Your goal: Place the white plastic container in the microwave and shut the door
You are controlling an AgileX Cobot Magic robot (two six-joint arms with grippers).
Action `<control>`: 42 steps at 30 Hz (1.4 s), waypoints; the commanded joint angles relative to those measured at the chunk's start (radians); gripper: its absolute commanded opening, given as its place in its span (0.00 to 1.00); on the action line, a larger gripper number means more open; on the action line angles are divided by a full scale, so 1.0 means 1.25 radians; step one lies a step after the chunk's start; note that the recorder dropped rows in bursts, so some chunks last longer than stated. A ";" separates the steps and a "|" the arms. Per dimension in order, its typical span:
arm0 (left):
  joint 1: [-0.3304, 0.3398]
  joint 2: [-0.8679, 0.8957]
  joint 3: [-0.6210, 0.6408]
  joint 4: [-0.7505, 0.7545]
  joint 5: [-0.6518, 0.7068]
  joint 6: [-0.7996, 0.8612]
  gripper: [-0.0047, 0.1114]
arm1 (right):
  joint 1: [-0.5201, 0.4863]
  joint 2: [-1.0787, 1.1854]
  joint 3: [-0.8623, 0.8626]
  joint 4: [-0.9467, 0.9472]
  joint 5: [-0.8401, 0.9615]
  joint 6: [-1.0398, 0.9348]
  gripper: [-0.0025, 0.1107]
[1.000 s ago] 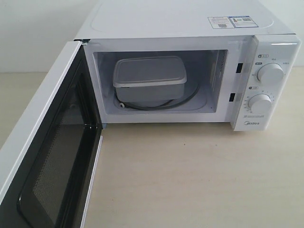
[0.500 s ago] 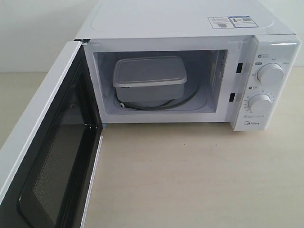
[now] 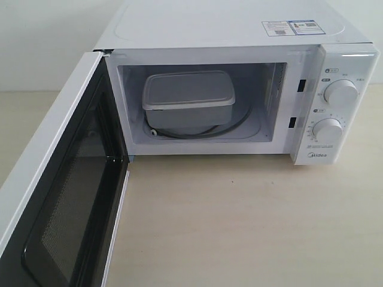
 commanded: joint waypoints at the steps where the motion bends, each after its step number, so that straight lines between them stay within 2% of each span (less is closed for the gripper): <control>1: 0.002 -0.002 -0.066 -0.005 -0.017 -0.020 0.07 | -0.002 -0.004 0.004 -0.003 -0.001 -0.006 0.02; 10: 0.002 -0.002 -0.207 -0.039 -0.017 -0.024 0.07 | -0.002 -0.004 0.004 -0.003 -0.001 -0.006 0.02; 15: 0.002 -0.002 -0.261 -0.096 -0.004 -0.024 0.07 | -0.002 -0.004 0.004 -0.003 -0.001 -0.006 0.02; 26: 0.002 -0.002 -0.264 -0.102 -0.038 -0.026 0.07 | -0.002 -0.004 0.004 -0.003 -0.001 -0.006 0.02; 29: 0.002 -0.002 -0.264 -0.181 -0.091 -0.026 0.07 | -0.002 -0.004 0.004 -0.003 -0.001 -0.006 0.02; 32: 0.002 -0.002 -0.264 -0.265 -0.209 -0.026 0.07 | -0.002 -0.004 0.004 -0.003 -0.001 -0.006 0.02; 36: 0.002 -0.002 -0.264 -0.264 -0.297 -0.026 0.07 | -0.002 -0.004 0.004 -0.003 -0.001 -0.006 0.02; 42: 0.002 -0.002 -0.264 -0.285 -0.323 -0.026 0.07 | -0.002 -0.004 0.004 -0.003 -0.001 -0.006 0.02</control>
